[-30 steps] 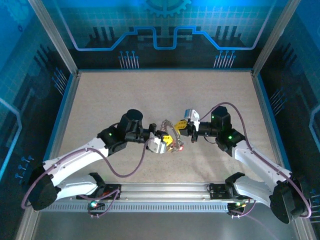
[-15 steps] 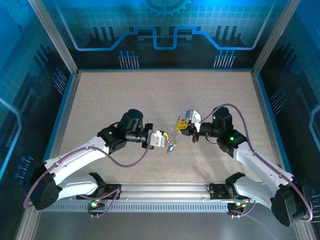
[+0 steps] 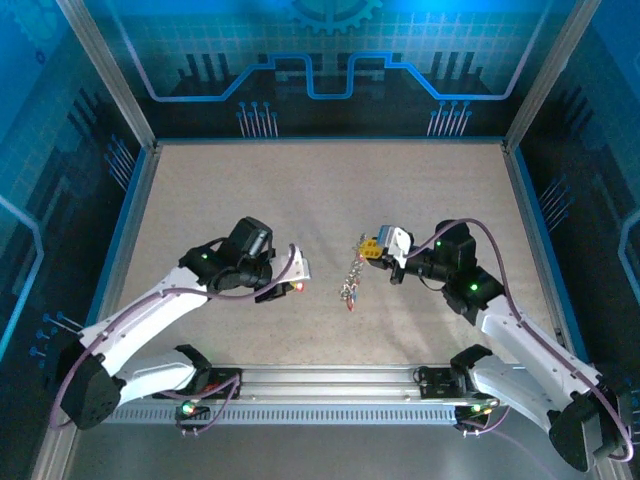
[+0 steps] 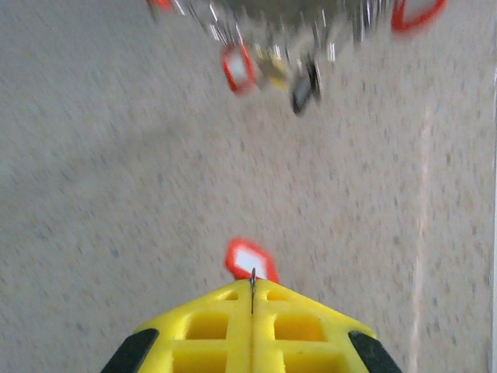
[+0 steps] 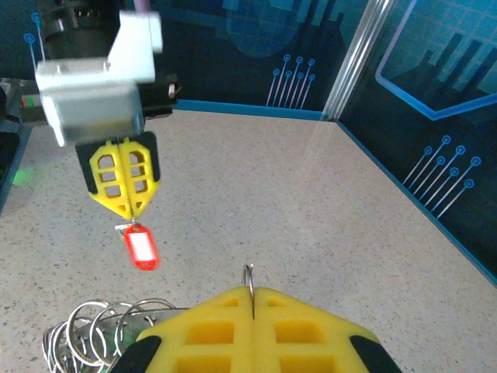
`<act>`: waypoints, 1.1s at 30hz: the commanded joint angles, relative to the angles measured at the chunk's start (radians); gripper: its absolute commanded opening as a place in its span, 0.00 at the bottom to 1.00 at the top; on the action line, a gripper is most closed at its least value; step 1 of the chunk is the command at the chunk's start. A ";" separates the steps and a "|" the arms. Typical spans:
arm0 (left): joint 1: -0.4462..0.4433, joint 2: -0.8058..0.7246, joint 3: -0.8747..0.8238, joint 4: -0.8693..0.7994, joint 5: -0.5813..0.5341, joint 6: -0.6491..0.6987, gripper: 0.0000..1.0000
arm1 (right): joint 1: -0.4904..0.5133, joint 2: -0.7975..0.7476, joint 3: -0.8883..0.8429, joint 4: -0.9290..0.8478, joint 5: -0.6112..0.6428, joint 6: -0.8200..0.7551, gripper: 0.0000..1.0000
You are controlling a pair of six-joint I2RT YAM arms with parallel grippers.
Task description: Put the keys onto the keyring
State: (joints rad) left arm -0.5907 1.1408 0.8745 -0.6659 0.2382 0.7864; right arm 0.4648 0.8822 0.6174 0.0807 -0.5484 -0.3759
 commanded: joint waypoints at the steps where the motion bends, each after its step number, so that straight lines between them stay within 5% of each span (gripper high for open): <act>1: 0.008 0.050 0.021 -0.188 -0.119 0.054 0.00 | 0.008 -0.024 0.010 0.021 0.031 -0.020 0.00; 13: 0.026 0.079 -0.085 -0.209 -0.356 0.132 0.00 | 0.010 -0.013 0.021 -0.002 0.065 -0.026 0.00; 33: 0.021 0.327 0.044 -0.120 -0.270 0.085 0.00 | 0.011 -0.026 0.016 -0.022 0.111 -0.038 0.00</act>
State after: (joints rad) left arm -0.5720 1.4582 0.8867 -0.8078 -0.0818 0.8890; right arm 0.4656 0.8761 0.6178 0.0380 -0.4427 -0.4019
